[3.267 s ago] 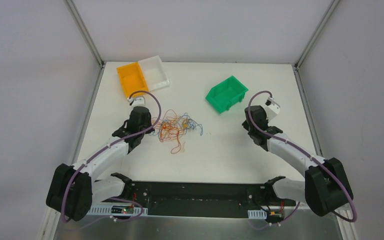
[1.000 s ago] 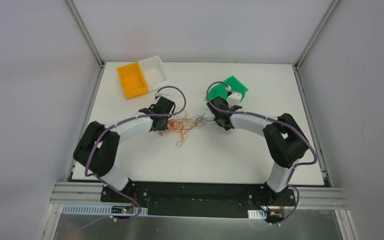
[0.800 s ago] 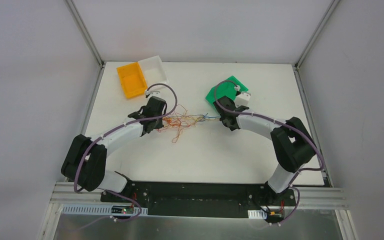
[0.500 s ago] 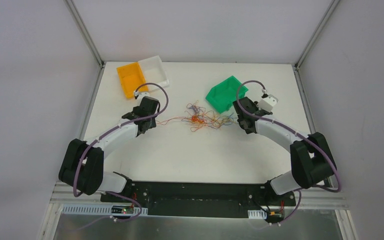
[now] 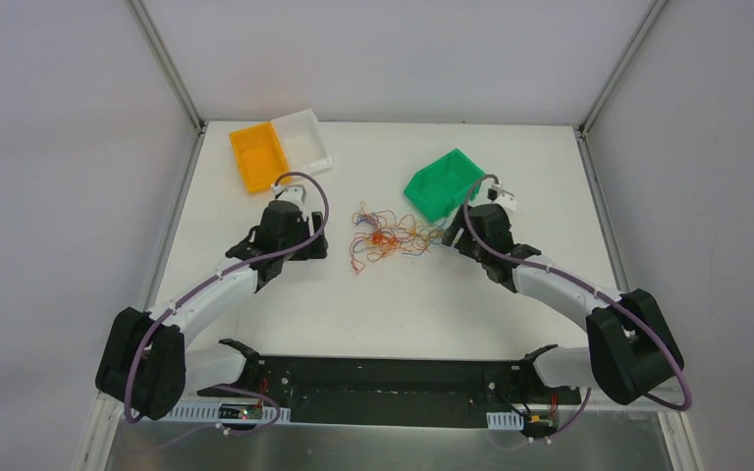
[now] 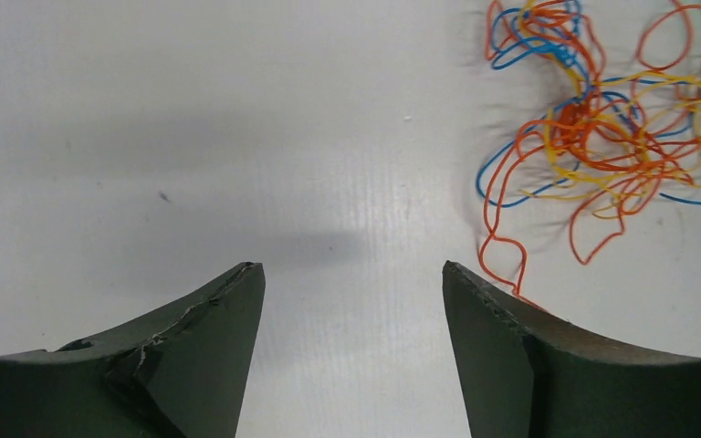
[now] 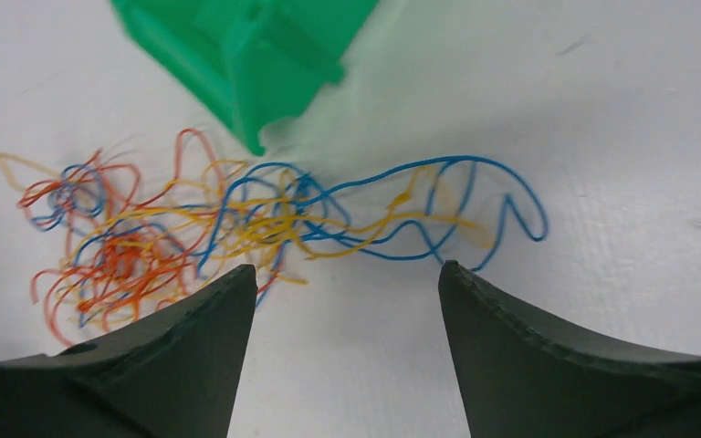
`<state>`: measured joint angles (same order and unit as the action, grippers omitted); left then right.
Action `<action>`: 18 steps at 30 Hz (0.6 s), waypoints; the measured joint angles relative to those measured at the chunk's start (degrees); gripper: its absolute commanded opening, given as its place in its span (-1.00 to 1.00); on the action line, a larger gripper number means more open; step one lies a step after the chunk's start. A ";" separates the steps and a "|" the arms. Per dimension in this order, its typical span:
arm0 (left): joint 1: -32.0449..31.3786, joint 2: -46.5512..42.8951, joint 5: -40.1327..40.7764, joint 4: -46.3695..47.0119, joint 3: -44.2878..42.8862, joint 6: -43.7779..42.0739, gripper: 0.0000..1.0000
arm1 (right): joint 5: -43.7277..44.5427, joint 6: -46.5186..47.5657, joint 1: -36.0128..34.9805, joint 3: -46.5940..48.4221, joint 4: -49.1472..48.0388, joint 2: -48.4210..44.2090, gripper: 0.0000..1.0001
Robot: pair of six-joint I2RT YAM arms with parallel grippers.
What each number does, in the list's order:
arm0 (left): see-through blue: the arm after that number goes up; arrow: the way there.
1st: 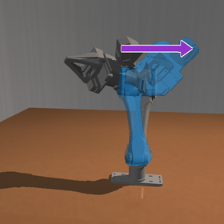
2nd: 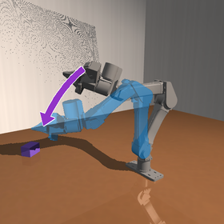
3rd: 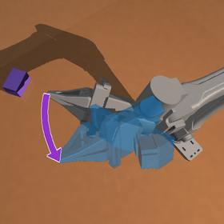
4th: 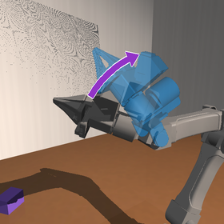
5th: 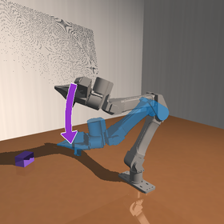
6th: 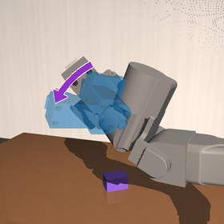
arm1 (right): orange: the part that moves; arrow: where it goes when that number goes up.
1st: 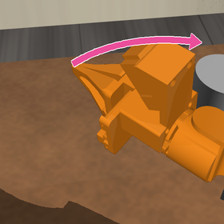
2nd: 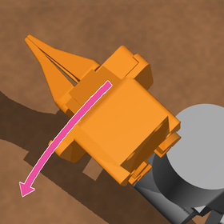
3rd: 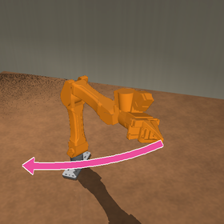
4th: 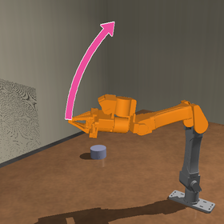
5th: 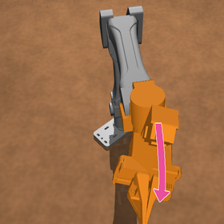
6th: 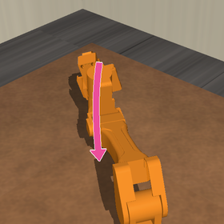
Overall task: Untangle the cables
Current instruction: Untie the cable.
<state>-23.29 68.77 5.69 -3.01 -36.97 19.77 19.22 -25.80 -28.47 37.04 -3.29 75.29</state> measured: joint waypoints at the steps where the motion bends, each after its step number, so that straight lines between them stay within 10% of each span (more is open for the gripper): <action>1: 0.00 -0.96 -0.92 1.01 0.59 -0.07 0.42 | -2.01 0.70 -0.31 -0.02 -1.27 0.00 0.55; 10: 0.02 -14.97 -3.43 11.87 10.78 -0.94 0.65 | -8.81 4.31 -3.30 0.04 -5.53 2.01 0.54; 18: -0.02 6.71 -14.75 9.11 -3.52 -1.27 0.46 | -4.63 4.07 -3.67 0.02 -5.86 1.14 0.50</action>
<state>-23.31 75.48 -9.06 6.11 -40.49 18.50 14.59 -21.74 -32.14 37.06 -9.15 76.42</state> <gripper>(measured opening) 0.751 0.753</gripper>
